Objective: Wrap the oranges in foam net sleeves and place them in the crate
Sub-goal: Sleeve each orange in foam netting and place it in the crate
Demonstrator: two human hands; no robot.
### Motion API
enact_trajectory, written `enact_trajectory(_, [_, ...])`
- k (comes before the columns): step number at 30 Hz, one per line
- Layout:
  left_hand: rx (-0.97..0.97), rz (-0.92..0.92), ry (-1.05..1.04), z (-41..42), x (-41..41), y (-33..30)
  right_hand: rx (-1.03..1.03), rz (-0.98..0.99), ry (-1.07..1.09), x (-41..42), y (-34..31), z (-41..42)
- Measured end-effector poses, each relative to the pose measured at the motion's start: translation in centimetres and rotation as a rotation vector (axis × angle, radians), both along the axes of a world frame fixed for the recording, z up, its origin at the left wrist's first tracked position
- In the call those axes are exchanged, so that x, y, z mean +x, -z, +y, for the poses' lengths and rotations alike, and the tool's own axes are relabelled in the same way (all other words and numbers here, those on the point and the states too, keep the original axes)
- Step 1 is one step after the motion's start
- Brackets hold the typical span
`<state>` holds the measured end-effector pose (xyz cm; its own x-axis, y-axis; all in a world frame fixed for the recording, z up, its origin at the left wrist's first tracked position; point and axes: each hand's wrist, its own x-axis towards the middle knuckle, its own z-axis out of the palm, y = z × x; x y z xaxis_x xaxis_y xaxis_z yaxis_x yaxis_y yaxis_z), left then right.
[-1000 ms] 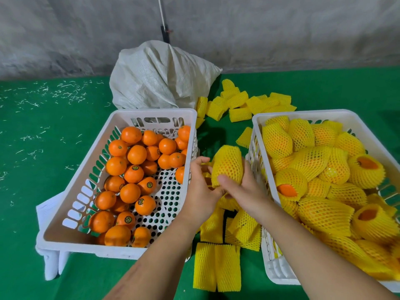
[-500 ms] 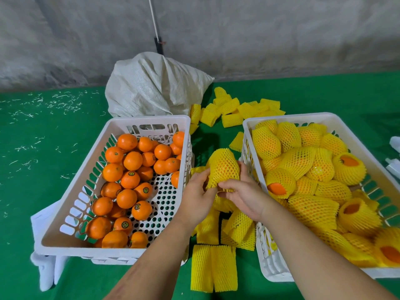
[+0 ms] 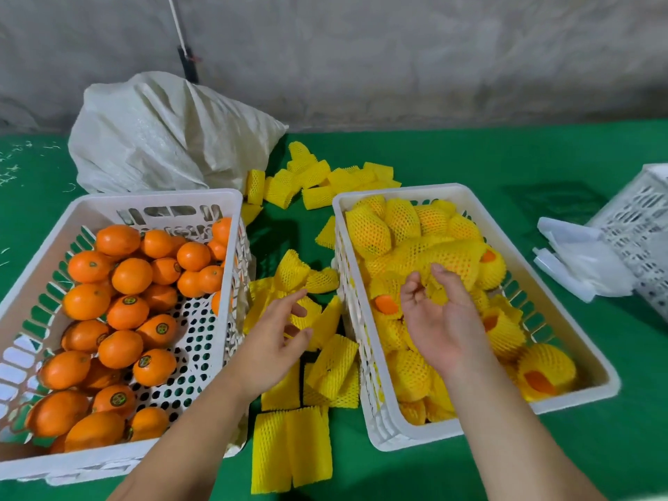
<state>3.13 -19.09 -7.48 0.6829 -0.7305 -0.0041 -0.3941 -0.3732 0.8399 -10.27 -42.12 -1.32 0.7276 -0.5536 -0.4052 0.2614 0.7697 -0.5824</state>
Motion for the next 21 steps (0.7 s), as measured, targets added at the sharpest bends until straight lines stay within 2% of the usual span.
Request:
enact_trajectory(4, [0.011,-0.004,0.002,0.0,0.3,0.5,0.110,-0.115,0.163,-1.9,0.6,-0.8])
enact_trajectory(6, [0.052,-0.039,0.012,0.1,0.5,0.7,0.023,-0.076,0.073,-1.7,0.6,0.1])
enact_trajectory(7, [0.074,-0.063,0.017,0.1,0.5,0.8,-0.086,-0.039,0.014,-1.4,0.7,0.9])
enact_trajectory(9, [0.095,-0.108,0.027,0.1,0.4,0.8,-0.389,0.053,-0.107,-0.2,0.5,2.6])
enact_trajectory(11, [0.088,-0.141,0.020,0.0,0.4,0.6,-0.841,0.209,-0.278,1.1,0.7,4.6])
enact_trajectory(14, [0.042,-0.219,-0.001,0.1,0.4,-0.3,-1.758,0.429,-0.653,3.5,2.0,7.0])
enact_trajectory(15, [0.032,-0.252,-0.010,0.2,0.4,-0.7,-2.007,0.493,-0.764,4.4,2.4,7.5])
enact_trajectory(16, [0.022,-0.274,-0.033,0.5,0.4,-1.1,-2.149,0.585,-0.865,5.3,2.4,7.8])
enact_trajectory(18, [-0.019,-0.300,-0.103,1.1,0.5,-2.0,-2.279,0.812,-1.108,6.9,2.5,8.1])
enact_trajectory(20, [-0.042,-0.393,-0.172,2.1,1.3,-2.9,-2.352,0.966,-1.400,8.0,3.4,8.3])
enact_trajectory(21, [-0.046,-0.437,-0.207,2.8,2.0,-3.2,-2.315,1.023,-1.508,8.4,4.3,8.2])
